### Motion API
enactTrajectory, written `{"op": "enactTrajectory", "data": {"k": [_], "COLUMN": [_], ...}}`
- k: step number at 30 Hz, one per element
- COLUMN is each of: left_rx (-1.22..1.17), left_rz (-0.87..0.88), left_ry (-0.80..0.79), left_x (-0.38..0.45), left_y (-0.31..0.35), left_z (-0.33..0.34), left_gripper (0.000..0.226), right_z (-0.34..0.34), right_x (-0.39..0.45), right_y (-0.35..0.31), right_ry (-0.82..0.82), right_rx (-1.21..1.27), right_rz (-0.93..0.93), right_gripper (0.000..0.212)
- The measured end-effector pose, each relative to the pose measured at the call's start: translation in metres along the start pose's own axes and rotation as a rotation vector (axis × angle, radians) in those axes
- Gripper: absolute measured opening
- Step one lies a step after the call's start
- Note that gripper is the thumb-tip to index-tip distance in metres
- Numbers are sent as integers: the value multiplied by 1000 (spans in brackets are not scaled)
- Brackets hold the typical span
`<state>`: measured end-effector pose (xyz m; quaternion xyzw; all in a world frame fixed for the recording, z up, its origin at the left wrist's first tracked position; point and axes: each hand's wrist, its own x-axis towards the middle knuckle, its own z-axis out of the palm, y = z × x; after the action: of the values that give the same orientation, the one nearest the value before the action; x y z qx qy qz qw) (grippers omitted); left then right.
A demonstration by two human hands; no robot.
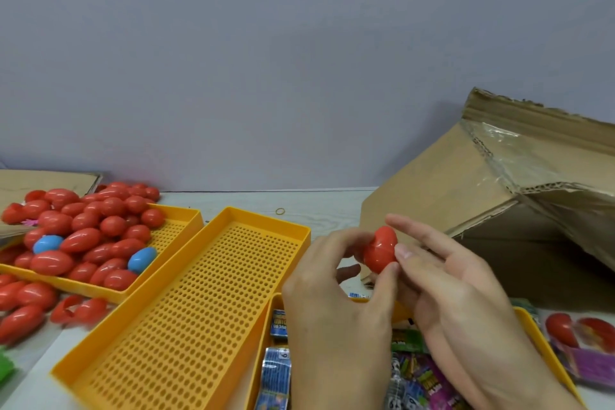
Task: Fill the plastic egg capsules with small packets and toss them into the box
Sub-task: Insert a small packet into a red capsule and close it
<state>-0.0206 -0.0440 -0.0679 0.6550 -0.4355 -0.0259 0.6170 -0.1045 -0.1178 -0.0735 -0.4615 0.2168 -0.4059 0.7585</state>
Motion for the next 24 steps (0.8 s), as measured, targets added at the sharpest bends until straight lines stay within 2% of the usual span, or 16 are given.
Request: {"op": "enactTrajectory", "data": {"k": [5,9,12,14,18,24], "left_rx": [67,-39,-106,-156,-268,-318], "left_rz": [24,-63,-123,-169,-280,-400], "left_ry": [21,-31,-63,-74,-124,-141], "left_x": [0,2,4,5,6,8], "left_y": [0,2,3,4,9,13], "left_z": [-1,-5,-6,-8,-13,-21], "left_gripper": [31,33,26,24,16,15], "right_z": [0,-2,-4,-5,-3,-3], "right_x": [0,0,2,2,1,-4], "right_y": [1,2,4,6,7,3], "right_ry": [-1,-35,-35,-34,-8,-25], "right_rx": [-81,-143,-208,-263,-295,-373], "right_rz": [-25,-59,-80,-102,-133,-133], "right_gripper": [36,65,73,71,41,36]}}
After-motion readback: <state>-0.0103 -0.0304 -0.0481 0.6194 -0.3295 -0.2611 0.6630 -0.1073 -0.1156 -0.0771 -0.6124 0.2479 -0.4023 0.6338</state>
